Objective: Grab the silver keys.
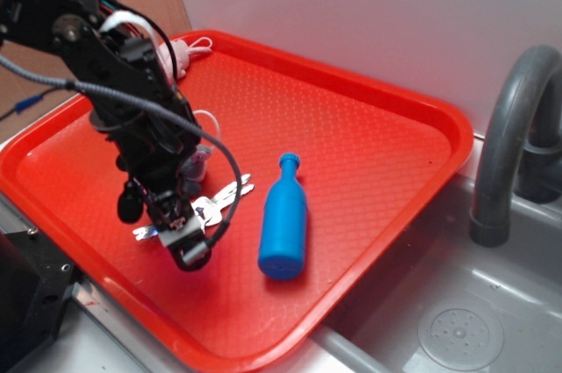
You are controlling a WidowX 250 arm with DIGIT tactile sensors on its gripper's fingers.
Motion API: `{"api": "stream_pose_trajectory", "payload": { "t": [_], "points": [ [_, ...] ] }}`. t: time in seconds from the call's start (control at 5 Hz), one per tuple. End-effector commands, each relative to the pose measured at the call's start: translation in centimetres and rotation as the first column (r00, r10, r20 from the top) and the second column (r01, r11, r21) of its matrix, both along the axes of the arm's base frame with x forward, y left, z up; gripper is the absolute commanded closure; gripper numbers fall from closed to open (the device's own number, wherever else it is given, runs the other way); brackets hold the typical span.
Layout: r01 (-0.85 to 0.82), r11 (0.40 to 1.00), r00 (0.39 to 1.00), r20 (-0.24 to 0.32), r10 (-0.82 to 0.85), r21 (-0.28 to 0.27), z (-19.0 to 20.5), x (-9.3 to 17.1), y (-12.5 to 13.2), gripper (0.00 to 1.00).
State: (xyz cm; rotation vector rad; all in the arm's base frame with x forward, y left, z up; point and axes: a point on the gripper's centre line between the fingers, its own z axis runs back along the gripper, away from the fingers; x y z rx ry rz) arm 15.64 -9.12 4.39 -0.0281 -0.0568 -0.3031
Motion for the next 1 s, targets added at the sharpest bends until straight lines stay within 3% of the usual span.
{"api": "stream_pose_trajectory", "payload": {
  "t": [0.0, 0.4, 0.6, 0.8],
  "points": [
    [0.018, 1.0, 0.999, 0.03, -0.018, 0.008, -0.9, -0.43, -0.04, 0.0],
    [0.022, 1.0, 0.999, 0.042, -0.023, 0.012, -1.81, -0.72, -0.14, 0.01],
    [0.017, 1.0, 0.999, 0.037, -0.017, 0.0, -1.53, -0.65, -0.35, 1.0],
    [0.018, 1.0, 0.999, 0.036, -0.018, -0.005, -0.93, -0.28, -0.55, 1.0]
  ]
}}
